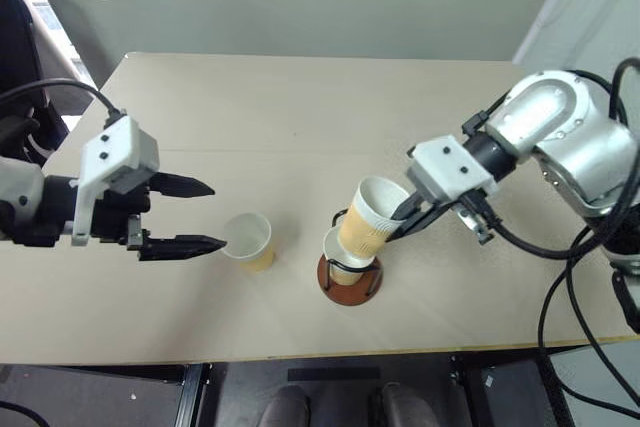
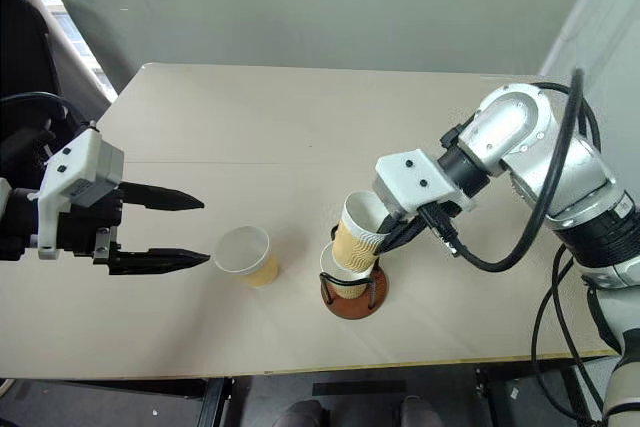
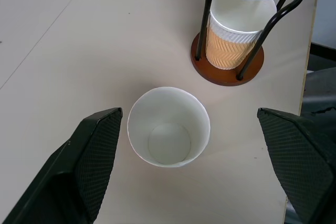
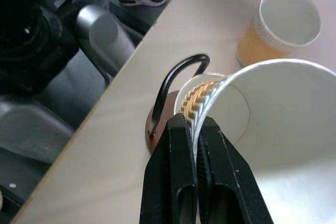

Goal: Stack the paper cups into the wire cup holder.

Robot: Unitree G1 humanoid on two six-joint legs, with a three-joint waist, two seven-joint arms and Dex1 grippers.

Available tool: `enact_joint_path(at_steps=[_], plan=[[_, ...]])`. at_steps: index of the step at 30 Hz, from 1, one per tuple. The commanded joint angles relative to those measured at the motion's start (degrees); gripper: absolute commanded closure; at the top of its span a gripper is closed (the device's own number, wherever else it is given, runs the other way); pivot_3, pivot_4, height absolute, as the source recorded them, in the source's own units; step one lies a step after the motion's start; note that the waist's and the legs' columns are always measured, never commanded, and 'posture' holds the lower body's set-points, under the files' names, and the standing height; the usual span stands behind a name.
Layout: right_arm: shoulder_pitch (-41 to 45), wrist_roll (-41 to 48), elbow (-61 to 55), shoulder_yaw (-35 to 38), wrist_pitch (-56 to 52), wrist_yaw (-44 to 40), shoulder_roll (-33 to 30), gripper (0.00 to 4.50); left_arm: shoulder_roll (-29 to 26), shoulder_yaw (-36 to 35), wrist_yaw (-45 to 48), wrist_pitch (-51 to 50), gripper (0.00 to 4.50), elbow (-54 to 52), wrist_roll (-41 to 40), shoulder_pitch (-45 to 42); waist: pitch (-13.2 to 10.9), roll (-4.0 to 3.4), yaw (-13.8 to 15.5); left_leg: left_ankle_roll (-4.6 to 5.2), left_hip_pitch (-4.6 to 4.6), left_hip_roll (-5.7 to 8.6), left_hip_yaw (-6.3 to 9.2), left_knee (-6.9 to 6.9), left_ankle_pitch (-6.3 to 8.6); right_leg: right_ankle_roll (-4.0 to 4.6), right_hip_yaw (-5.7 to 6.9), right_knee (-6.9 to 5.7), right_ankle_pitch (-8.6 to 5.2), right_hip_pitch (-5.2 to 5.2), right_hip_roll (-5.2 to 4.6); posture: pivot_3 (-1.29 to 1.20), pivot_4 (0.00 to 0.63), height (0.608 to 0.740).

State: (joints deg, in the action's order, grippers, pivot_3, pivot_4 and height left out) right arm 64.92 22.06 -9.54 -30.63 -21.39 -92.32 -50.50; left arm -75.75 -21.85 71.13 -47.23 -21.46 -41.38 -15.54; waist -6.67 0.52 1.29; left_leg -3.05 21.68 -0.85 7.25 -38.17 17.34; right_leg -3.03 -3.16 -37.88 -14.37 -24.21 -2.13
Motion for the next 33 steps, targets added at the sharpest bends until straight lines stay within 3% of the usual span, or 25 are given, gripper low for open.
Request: enact_joint_path(at_steps=[1, 2, 5, 13, 16, 19, 22, 27, 30, 33], plan=[[-0.1, -1.7, -1.0, 0.0, 0.8, -0.2, 0.1, 4.48, -1.1, -2.9, 0.0, -0.1, 0.08, -1.0, -0.1, -0.1, 0.0, 0.0, 0.0, 0.0, 0.0, 0.0, 0.0, 0.0, 0.0, 0.0, 0.0, 0.0, 0.0, 0.0, 0.0, 0.0, 0.15, 0.74], [-0.3, -1.9, -1.0, -0.1, 0.8, -0.2, 0.2, 4.48, -1.1, -2.9, 0.0, -0.1, 0.08, -1.0, -0.1, -0.1, 0.0, 0.0, 0.0, 0.0, 0.01, 0.0, 0.0, 0.0, 0.0, 0.0, 0.0, 0.0, 0.0, 0.0, 0.0, 0.0, 0.15, 0.74], [-0.6, -2.8, -1.1, -0.2, 0.9, -0.2, 0.8, 3.87, -1.1, -2.9, 0.0, -0.1, 0.08, -0.9, 0.0, -0.2, 0.0, 0.0, 0.0, 0.0, 0.0, 0.0, 0.0, 0.0, 0.0, 0.0, 0.0, 0.01, 0.0, 0.0, 0.0, 0.0, 0.15, 0.74], [-1.8, -4.0, -2.0, 0.8, 0.0, -0.2, 0.7, 1.09, -1.3, -1.5, 0.1, 0.5, 0.08, 0.1, 0.5, -0.9, 0.0, 0.0, 0.0, -0.01, 0.01, 0.0, 0.0, 0.0, 0.01, 0.01, 0.0, 0.01, 0.0, 0.0, 0.0, 0.0, 0.15, 0.74], [-3.5, -3.0, -2.0, 4.9, -4.2, 0.5, -1.3, 0.05, -1.2, 1.5, -0.4, 2.2, 0.08, 1.1, 2.2, -2.3, 0.0, 0.03, 0.1, 0.0, 0.01, 0.0, 0.01, 0.01, 0.01, 0.01, 0.0, 0.02, 0.0, 0.0, 0.0, 0.0, 0.15, 0.74], [-6.3, 2.0, -0.9, 12.8, -11.2, 2.5, -4.3, 0.02, -1.0, 5.2, -0.6, 4.4, 0.08, 3.2, 4.7, -4.6, 0.0, 0.03, 0.6, 0.0, 0.02, 0.05, 0.03, -0.01, 0.0, 0.01, 0.0, 0.05, 0.0, 0.01, -0.06, 0.0, 0.15, 0.74], [-8.6, 21.6, 0.3, 30.3, -29.7, 5.2, -7.0, 0.02, -0.9, 12.3, -0.4, 6.8, 0.08, 6.3, 9.5, -8.1, 0.0, 0.03, 1.1, -0.01, 0.07, 0.09, 0.05, -0.01, 0.0, 0.01, 0.0, 0.12, 0.0, 0.01, -0.08, 0.0, 0.15, 0.74], [-15.1, 38.8, -3.7, 50.0, -44.2, 15.1, -9.5, 0.02, 3.5, 23.5, 0.1, 9.2, 0.08, 13.6, 17.2, -19.3, 0.1, 0.16, 1.5, -0.09, 0.02, 0.07, 0.05, 0.16, -0.04, 0.02, 0.0, 0.63, -0.02, 0.02, -0.04, 0.0, 0.15, 0.74], [-18.3, 49.8, -8.4, 56.9, -49.4, 23.2, -9.7, 0.02, 6.0, 28.5, 3.2, 10.8, 0.08, 16.7, 20.2, -24.0, 0.0, 0.1, 1.2, -0.09, 0.03, 0.09, 0.0, 0.12, -0.04, -0.03, -0.04, 0.65, 0.01, 0.01, -0.04, 0.0, 0.15, 0.74], [-23.1, 53.4, -13.5, 59.2, -50.3, 28.9, -10.6, 0.02, 8.9, 32.7, 4.4, 12.0, 0.08, 19.4, 23.9, -27.6, 0.0, 0.11, 0.9, -0.09, -0.01, 0.08, -0.04, 0.14, -0.04, -0.07, -0.06, 0.63, 0.03, 0.01, -0.03, 0.0, 0.15, 0.74]])
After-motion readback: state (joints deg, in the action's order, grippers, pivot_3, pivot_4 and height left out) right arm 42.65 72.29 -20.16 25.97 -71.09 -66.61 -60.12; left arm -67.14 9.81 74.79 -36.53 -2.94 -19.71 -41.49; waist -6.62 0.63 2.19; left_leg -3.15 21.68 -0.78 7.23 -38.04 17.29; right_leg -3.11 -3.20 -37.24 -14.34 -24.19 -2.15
